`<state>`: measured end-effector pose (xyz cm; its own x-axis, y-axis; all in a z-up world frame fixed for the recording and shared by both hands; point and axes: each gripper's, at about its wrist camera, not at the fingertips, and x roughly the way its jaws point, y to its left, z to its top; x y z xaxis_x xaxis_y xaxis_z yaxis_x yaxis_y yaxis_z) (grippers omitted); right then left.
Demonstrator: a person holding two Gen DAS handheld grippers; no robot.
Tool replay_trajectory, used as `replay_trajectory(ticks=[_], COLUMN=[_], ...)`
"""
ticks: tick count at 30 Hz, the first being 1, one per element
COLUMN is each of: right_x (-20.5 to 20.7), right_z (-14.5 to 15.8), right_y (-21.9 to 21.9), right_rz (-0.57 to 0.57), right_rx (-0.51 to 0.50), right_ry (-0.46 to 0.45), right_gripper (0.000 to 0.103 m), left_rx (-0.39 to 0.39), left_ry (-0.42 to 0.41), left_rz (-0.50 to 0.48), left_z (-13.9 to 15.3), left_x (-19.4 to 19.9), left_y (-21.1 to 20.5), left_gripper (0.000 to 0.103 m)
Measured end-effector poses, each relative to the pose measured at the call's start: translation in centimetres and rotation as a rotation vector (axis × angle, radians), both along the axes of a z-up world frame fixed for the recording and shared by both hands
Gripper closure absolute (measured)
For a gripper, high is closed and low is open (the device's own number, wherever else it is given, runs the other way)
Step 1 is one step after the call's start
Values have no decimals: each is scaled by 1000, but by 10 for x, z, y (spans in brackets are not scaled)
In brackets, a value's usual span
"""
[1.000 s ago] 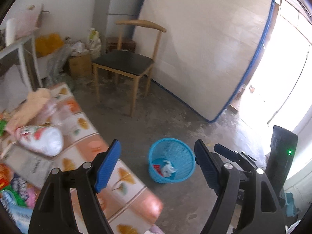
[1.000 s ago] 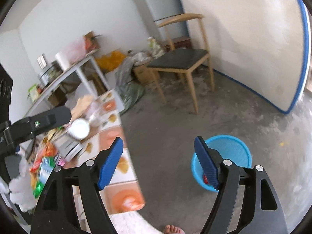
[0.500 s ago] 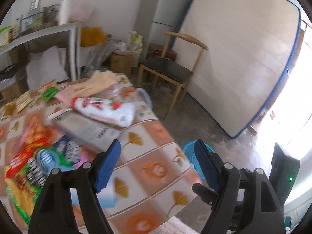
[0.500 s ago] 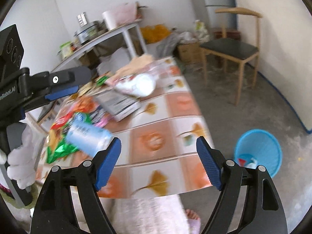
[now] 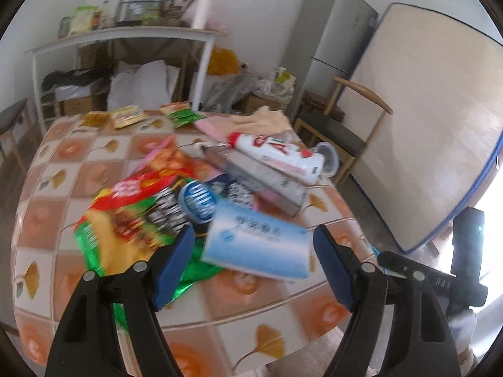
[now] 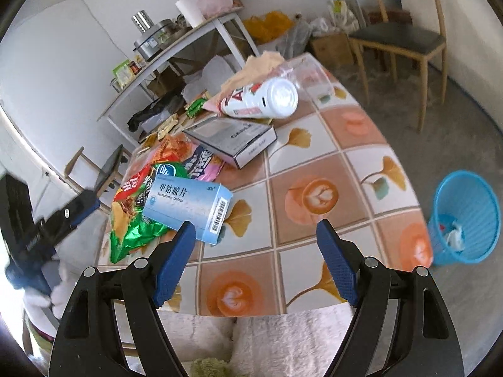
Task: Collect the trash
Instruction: 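Move both open tools back over the table toward the blue medicine box, then grasp the blue medicine box with the right tool while the left tool grasps the plastic cup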
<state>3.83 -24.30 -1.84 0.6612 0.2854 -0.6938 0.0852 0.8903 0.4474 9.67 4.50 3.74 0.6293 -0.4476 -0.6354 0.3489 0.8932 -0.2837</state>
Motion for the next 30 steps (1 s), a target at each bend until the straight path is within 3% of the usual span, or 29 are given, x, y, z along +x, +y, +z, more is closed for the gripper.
replay_trajectory(ticks=[6,11,17,20,27,30], right_x=[17,38,75,93,108,108], right_z=[-3,-5,-2,2,0,-3], right_y=[9,23,46,69,120,133], right_rz=[46,121,237,362,711,797], right_rx=[41,38,-2,-76,-269,-335], right_ry=[5,-17,-64,-108,-160,-164], right_gripper=[33,33,35,35,15,14], left_rx=[-27,-83,-141,-157,-113,-89], left_ry=[28,33,87,126,139,143], left_rz=[16,-26,-98,-88,1,31], left_z=[-18,-25,-37,-45,-50,-52], left_x=[-6,-10,-1,4,12,15], left_y=[26,28,15,13,30,36], left_gripper=[27,28,43,51,51,51])
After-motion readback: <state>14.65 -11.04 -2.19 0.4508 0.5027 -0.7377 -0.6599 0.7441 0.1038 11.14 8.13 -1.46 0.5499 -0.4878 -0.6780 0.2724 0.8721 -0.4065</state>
